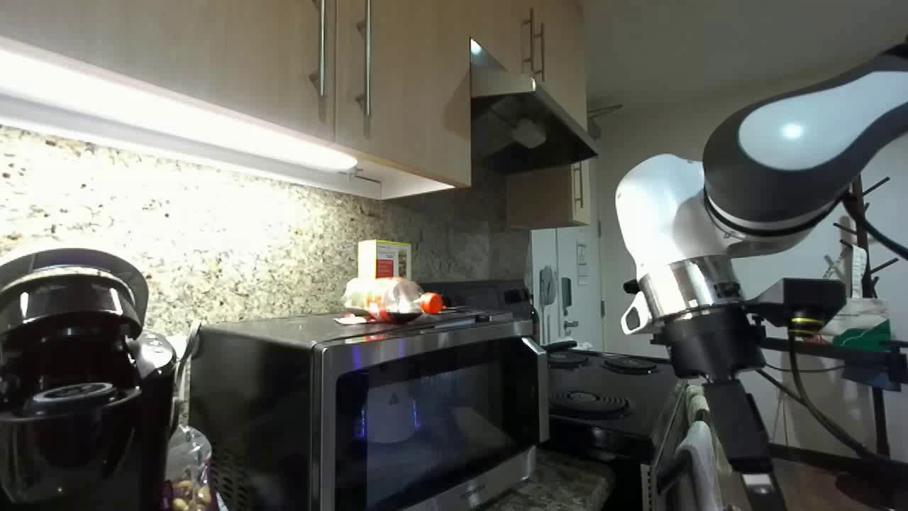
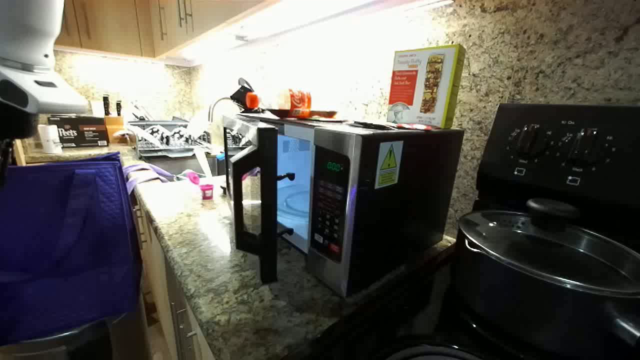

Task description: Close the microwave door then take the bottle from the top of the microwave and place it on the counter top then close the top of the coffee maker

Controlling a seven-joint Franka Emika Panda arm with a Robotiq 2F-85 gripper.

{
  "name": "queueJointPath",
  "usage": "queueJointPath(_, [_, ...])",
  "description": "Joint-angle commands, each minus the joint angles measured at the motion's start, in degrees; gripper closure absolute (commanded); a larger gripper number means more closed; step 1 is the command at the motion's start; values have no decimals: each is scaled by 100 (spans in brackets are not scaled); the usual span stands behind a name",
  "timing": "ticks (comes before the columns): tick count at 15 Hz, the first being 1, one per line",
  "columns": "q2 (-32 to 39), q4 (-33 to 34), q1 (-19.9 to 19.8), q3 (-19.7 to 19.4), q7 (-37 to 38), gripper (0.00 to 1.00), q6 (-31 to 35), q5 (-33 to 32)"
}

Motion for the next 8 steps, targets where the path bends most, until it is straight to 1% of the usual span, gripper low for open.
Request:
queueJointPath(1, [-1,18,-127,112,-63,0,-46,61])
queueJointPath(6, [-1,18,-127,112,-63,0,-46,61])
queueJointPath(8, [-61,15,-186,98,-76,0,116,44])
